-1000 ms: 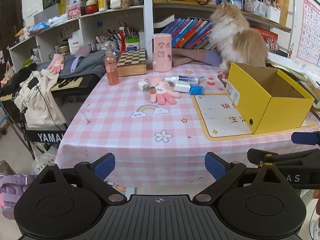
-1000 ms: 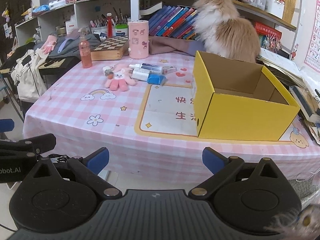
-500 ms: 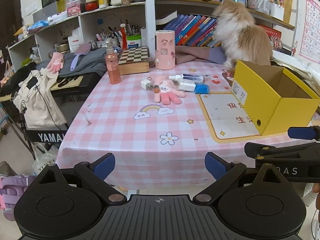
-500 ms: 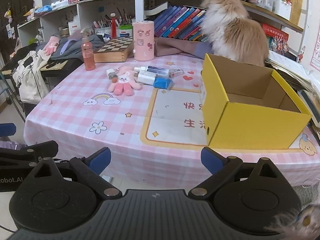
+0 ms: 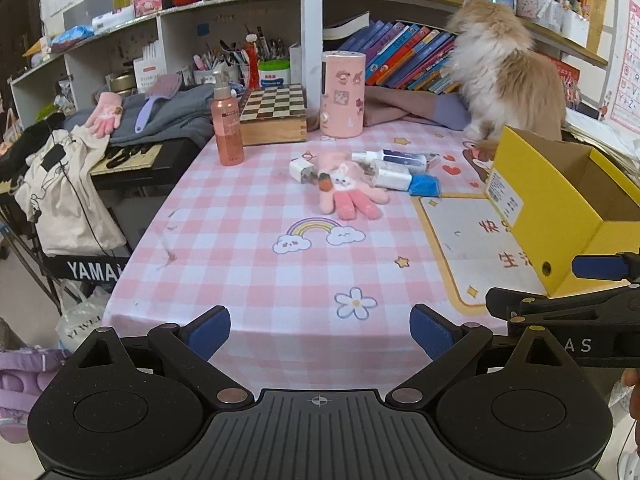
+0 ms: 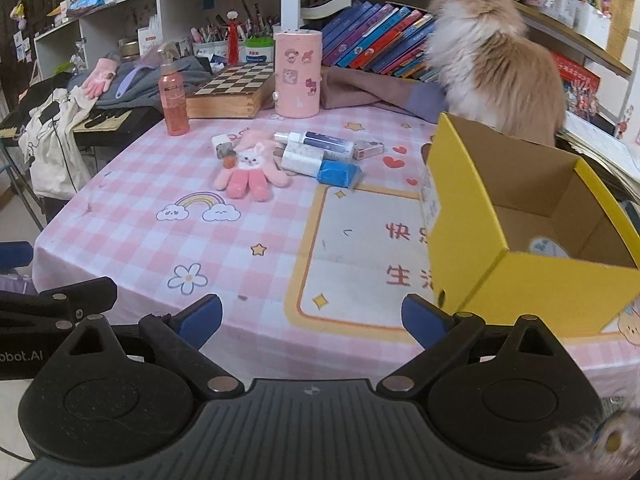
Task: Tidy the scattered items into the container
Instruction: 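Withdraw both tools from the box back toward the scattered items, then grasp the blue item with the right tool while the left grasps the pink bunny plush, then lift the blue item and the bunny plush off the table with both tools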
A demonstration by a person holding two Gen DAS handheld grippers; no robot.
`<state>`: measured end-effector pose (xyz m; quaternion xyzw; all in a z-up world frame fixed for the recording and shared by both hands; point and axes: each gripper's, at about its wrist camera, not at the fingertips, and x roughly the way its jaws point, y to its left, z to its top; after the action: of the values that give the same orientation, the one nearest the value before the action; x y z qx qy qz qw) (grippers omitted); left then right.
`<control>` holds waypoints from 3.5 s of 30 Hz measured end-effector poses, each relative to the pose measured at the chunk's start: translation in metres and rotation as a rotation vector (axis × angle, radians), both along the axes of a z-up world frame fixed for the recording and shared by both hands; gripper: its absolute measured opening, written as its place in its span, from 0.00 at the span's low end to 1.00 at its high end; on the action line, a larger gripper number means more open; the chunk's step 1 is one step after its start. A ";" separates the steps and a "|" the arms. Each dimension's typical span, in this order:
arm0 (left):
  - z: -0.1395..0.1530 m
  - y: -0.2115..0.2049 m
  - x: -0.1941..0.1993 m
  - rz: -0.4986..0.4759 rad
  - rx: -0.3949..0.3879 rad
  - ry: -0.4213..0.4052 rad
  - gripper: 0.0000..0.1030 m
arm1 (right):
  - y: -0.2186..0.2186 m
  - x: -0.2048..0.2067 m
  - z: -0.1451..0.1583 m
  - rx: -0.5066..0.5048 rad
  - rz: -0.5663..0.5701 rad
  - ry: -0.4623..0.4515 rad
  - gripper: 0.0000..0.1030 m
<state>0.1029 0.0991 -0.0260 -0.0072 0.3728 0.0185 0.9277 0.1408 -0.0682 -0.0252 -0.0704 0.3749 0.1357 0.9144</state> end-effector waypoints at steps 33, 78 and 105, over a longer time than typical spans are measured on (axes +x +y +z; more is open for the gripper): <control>-0.048 0.017 0.197 -0.025 0.008 0.053 0.85 | 0.033 0.202 -0.035 -0.038 -0.077 0.032 0.82; -0.028 0.011 0.219 -0.109 -0.172 0.062 0.10 | 0.020 0.224 -0.038 0.071 -0.064 0.108 0.43; 0.037 0.026 0.079 -0.031 -0.207 -0.124 0.10 | 0.027 0.098 0.021 0.104 0.063 -0.004 0.43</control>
<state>0.1816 0.1254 0.0114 -0.0981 0.3147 -0.0347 0.9435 0.2388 -0.0408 -0.0046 -0.0347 0.3631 0.1834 0.9129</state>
